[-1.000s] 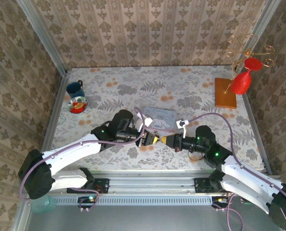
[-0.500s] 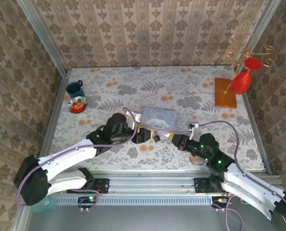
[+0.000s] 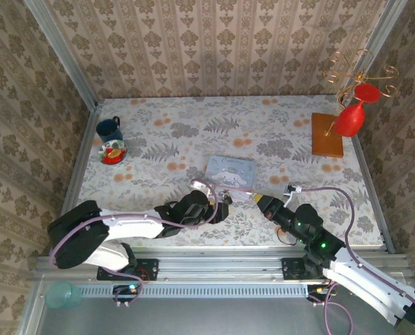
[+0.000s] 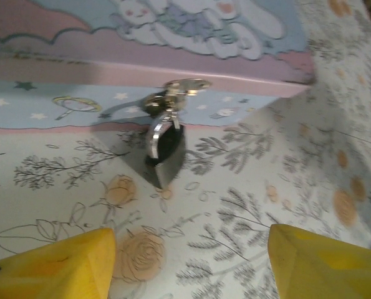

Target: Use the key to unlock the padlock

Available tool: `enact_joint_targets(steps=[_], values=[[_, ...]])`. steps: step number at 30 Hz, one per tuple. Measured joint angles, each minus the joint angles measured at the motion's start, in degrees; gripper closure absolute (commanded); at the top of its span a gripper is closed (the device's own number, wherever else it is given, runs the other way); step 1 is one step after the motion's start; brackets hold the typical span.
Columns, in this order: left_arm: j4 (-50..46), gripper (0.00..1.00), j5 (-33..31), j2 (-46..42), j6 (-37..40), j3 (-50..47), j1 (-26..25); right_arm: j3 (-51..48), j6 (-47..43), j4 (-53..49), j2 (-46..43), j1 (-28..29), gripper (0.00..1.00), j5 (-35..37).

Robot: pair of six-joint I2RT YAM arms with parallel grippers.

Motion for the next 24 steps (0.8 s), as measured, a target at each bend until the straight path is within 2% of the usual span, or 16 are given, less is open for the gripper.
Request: enact_joint_targets(steps=[6,13,24], values=[[0.02,0.39,-2.01,7.93,-0.98,5.53,0.68,-0.11,0.76,-0.24,-0.70,0.04,1.00,0.22],[-0.94,0.39,-1.77,14.32,-1.18,11.37,2.71,-0.22,0.76,-0.92,-0.83,0.04,1.00,0.17],[-9.53,0.37,-1.95,18.34,-0.94,19.50,4.44,-0.42,0.76,-1.66,-0.85,0.04,1.00,0.17]])
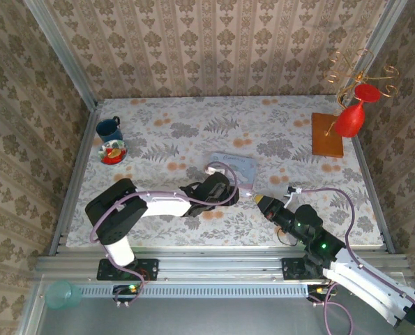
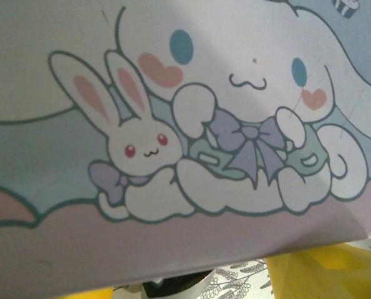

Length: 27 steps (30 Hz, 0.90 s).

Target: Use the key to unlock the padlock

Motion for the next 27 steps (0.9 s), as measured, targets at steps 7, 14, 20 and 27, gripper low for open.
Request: enact_joint_targets(steps=[7,14,20,27], values=[[-2.08,0.40,0.39,0.00,0.63,0.00,0.57,0.00,0.00,-0.66,0.00,0.00,1.00,0.00],[-2.10,0.49,2.25,1.40,1.84,-0.02,-0.20,0.00,-0.02,-1.33,0.00,0.02,1.00,0.00],[-2.08,0.61,2.01,1.70,2.62,-0.02,-0.11,0.00,-0.02,-1.53,0.00,0.00,1.00,0.00],[-1.75,0.73,3.08,1.70,2.78,-0.44,-0.20,0.00,-0.04,-2.01,0.07,0.00,1.00,0.00]])
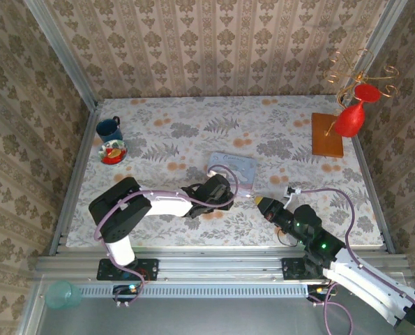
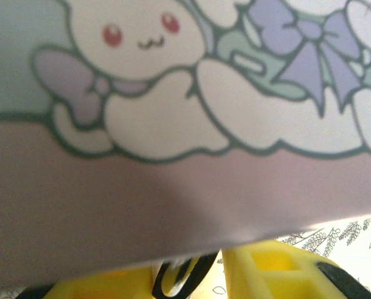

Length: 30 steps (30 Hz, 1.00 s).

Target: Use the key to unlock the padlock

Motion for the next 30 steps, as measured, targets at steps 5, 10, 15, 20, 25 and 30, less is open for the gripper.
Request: enact_joint_targets(steps=[5,10,15,20,25,30], values=[[-0.22,0.82,0.31,-0.52,0.24,-0.31,-0.26,0.00,0.00,-0.02,1.36,0.02,1.00,-0.02],[-1.40,0.88,0.61,-3.19,0.20,-1.22,-0.28,0.02,-0.24,-0.04,4.92,0.02,1.00,-0.24],[-2.19,0.90,2.03,-5.92,-0.04,-1.90,-0.24,0.02,-0.17,0.09,9.60,0.04,1.00,-1.18],[0.66,0.92,6.19,-7.82,-2.82,-3.67,1.01,0.09,0.09,1.73,14.47,0.04,1.00,-2.38],[6.43,0.94,11.17,-9.55,-9.11,-7.63,2.82,0.72,0.68,5.92,19.21,0.04,1.00,-4.15],[12.83,0.96,14.95,-9.62,-15.67,-9.77,3.13,1.42,1.62,11.34,23.45,-0.07,1.00,-5.16]])
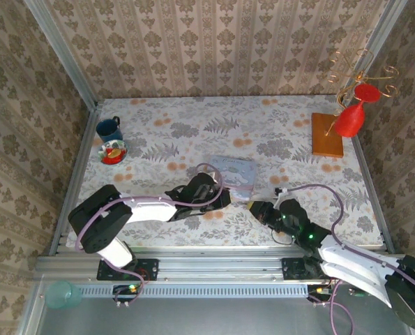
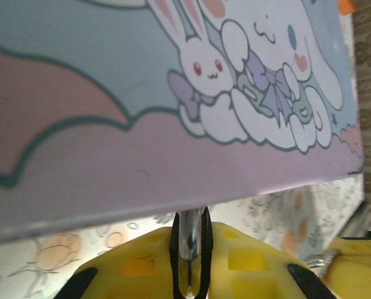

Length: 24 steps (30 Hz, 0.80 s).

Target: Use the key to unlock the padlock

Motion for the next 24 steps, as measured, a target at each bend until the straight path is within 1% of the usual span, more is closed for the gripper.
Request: enact_joint_targets(steps=[5,12,24], values=[[6.80,0.97,2.25,-0.15,-6.08,-1.62,0.00,1.84,0.35,4.92,4.46,-0.15,1.00,-1.46],[13.49,0.98,2.25,-1.40,-11.19,-3.76,0.33,2.47,1.66,8.87,7.87,-1.70,1.00,-3.37],[24.41,0.99,-1.77,-1.79,-16.04,-8.59,-0.04,2.47,7.80,13.51,9.75,-7.15,1.00,-7.56]])
